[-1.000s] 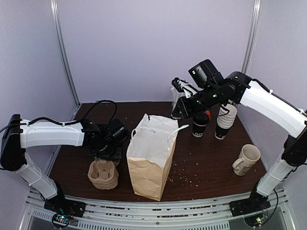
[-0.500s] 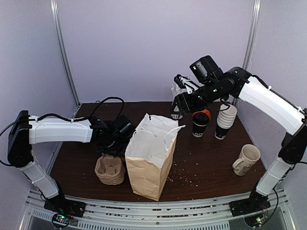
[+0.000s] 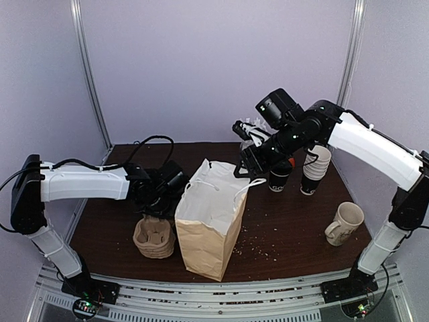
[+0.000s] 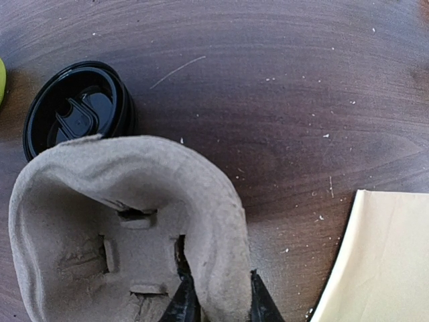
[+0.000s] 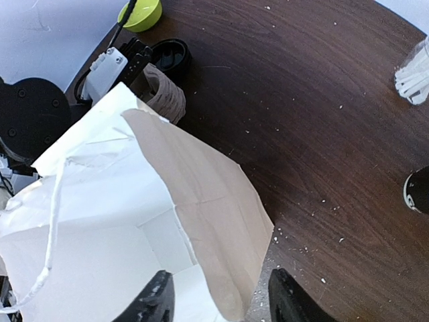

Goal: Pack the takeout coffee

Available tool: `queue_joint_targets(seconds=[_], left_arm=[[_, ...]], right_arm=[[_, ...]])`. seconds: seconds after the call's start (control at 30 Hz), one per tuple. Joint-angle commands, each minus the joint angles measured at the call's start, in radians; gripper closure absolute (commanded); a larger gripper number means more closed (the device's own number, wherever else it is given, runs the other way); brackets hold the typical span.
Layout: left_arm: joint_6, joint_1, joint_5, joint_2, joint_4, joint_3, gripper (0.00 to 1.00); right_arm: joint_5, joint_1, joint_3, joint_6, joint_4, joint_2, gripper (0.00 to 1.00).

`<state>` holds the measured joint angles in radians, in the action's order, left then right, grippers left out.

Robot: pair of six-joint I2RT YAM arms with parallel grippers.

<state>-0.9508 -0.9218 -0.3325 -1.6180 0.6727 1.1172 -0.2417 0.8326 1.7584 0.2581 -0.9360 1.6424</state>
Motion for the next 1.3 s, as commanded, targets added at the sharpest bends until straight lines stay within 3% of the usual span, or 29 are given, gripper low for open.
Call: queue_joint_targets(seconds=[0.0, 0.13, 0.37, 0.53, 1.13, 1.27], left_arm=[[-0.021, 0.008, 0.061, -0.024, -0.135, -0.032, 1.0], [-0.022, 0.007, 0.061, -0.026, -0.137, -0.033, 1.0], [-0.023, 0.008, 0.06, -0.032, -0.139, -0.027, 1.0], [-0.018, 0.008, 0.058, -0.042, -0.143, -0.014, 1.0], [0.017, 0.01, 0.071, -0.137, -0.171, 0.075, 1.0], [0.025, 0.012, 0.077, -0.148, -0.172, 0.082, 1.0]], right_arm=[[-0.003, 0.004, -0.007, -0.011, -0.033, 0.019, 0.57], [0.035, 0.006, 0.006, -0.007, -0.037, 0.023, 0.8], [0.18, 0.0, 0.08, -0.025, -0.088, 0.034, 1.0], [0.289, -0.036, 0.124, -0.036, -0.104, 0.049, 1.0], [0.328, -0.177, 0.325, -0.058, -0.066, 0.261, 1.0], [0.289, -0.176, 0.317, -0.054, -0.046, 0.244, 0.83]])
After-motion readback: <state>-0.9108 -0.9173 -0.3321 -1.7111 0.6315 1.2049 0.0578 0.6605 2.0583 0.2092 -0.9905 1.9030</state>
